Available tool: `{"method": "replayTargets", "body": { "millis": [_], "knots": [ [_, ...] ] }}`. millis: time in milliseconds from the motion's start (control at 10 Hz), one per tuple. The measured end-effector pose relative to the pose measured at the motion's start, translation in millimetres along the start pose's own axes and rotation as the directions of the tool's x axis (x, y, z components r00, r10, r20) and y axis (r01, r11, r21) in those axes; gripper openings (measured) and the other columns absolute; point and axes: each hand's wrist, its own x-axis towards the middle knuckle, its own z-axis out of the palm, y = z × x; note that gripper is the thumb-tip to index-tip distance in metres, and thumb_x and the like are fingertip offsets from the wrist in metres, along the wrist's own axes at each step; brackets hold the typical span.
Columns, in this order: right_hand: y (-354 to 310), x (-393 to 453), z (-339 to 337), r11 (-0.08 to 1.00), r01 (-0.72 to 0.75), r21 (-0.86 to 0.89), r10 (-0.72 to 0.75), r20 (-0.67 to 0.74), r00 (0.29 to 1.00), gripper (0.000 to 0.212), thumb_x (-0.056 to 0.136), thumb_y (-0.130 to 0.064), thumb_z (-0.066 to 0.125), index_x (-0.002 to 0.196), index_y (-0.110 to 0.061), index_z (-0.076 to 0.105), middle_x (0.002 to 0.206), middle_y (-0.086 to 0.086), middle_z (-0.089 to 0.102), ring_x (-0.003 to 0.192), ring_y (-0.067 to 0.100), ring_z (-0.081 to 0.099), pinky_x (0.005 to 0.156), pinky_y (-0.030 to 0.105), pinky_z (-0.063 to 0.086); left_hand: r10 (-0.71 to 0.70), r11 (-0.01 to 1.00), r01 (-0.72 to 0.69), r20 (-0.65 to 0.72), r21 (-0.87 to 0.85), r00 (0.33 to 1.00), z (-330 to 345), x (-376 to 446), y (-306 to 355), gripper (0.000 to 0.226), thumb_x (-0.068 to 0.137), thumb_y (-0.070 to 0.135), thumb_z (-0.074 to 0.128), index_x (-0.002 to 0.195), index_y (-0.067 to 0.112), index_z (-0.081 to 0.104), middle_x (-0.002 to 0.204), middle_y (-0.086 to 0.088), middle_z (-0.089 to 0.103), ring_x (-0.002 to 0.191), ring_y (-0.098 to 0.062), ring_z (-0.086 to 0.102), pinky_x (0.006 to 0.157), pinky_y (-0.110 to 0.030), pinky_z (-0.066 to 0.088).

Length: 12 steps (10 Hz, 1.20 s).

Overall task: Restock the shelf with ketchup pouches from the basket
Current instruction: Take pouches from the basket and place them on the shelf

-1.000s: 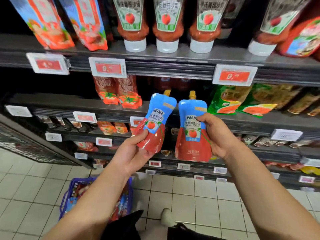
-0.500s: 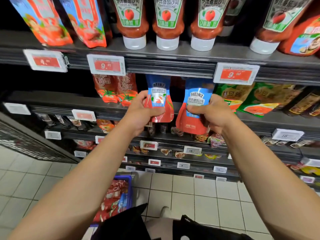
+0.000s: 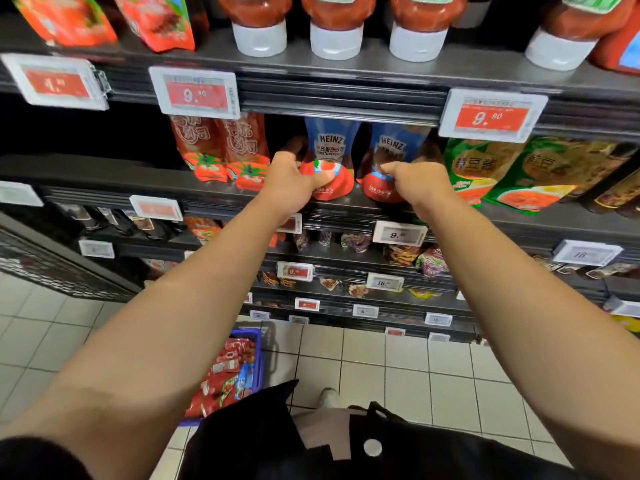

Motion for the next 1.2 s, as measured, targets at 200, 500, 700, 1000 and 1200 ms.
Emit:
{"method": "replayTargets", "body": {
  "millis": [200, 500, 700, 1000, 1200],
  "knots": [
    [24, 0, 7, 0.84, 0.147, -0.521, -0.218, -0.076, 0.973, 0.057, 0.088, -0.04, 0.073, 0.129, -0.004, 0.058, 0.117, 0.014, 0.066, 0.103, 0.028, 0.063, 0.076, 0.028, 0.043, 0.079, 0.969, -0.063, -0.06, 0.239, 0.995, 4, 4, -5, 0.044, 0.082, 0.033, 0.082, 0.111, 0.003, 0.067, 0.103, -0.007, 0.071, 0.094, -0.022, 0.068, 0.082, -0.035, 0.056],
    [27, 14, 32, 0.972, 0.202, -0.119, -0.22, -0.169, 0.961, 0.061, 0.09, 0.001, 0.05, 0.15, -0.011, 0.04, 0.141, 0.014, 0.056, 0.125, 0.03, 0.056, 0.098, 0.023, 0.044, 0.062, 0.963, -0.015, -0.169, 0.268, 0.984, 31, 18, -2, 0.054, 0.092, 0.001, 0.056, 0.144, 0.01, 0.046, 0.103, -0.001, 0.062, 0.086, -0.012, 0.058, 0.072, -0.011, 0.045],
    [17, 29, 35, 0.94, 0.191, -0.284, -0.257, -0.219, 0.941, 0.041, 0.099, -0.009, 0.047, 0.141, -0.008, 0.05, 0.14, 0.015, 0.056, 0.129, 0.031, 0.053, 0.107, 0.03, 0.04, 0.132, 0.976, -0.078, -0.269, 0.204, 0.954, 36, 26, 1, 0.06, 0.08, -0.012, 0.054, 0.134, 0.014, 0.057, 0.128, -0.013, 0.064, 0.116, -0.027, 0.062, 0.083, -0.013, 0.043],
    [14, 44, 39, 0.916, 0.124, -0.38, -0.224, -0.231, 0.947, 0.041, 0.103, -0.014, 0.042, 0.144, -0.006, 0.044, 0.145, 0.015, 0.049, 0.131, 0.029, 0.049, 0.096, 0.027, 0.039, 0.207, 0.939, -0.111, -0.279, 0.324, 0.938, 38, 36, -9, 0.054, 0.086, -0.008, 0.058, 0.138, 0.009, 0.054, 0.124, -0.01, 0.064, 0.105, -0.011, 0.056, 0.086, 0.0, 0.037],
    [19, 40, 39, 0.843, 0.14, -0.519, -0.274, -0.19, 0.943, 0.045, 0.1, -0.009, 0.045, 0.144, 0.0, 0.043, 0.146, 0.019, 0.046, 0.134, 0.032, 0.045, 0.102, 0.026, 0.034, 0.169, 0.928, -0.05, -0.297, 0.368, 0.94, 43, 40, -13, 0.056, 0.083, -0.005, 0.06, 0.136, 0.009, 0.052, 0.098, -0.003, 0.065, 0.085, -0.012, 0.058, 0.069, -0.004, 0.041]
  ]
}}
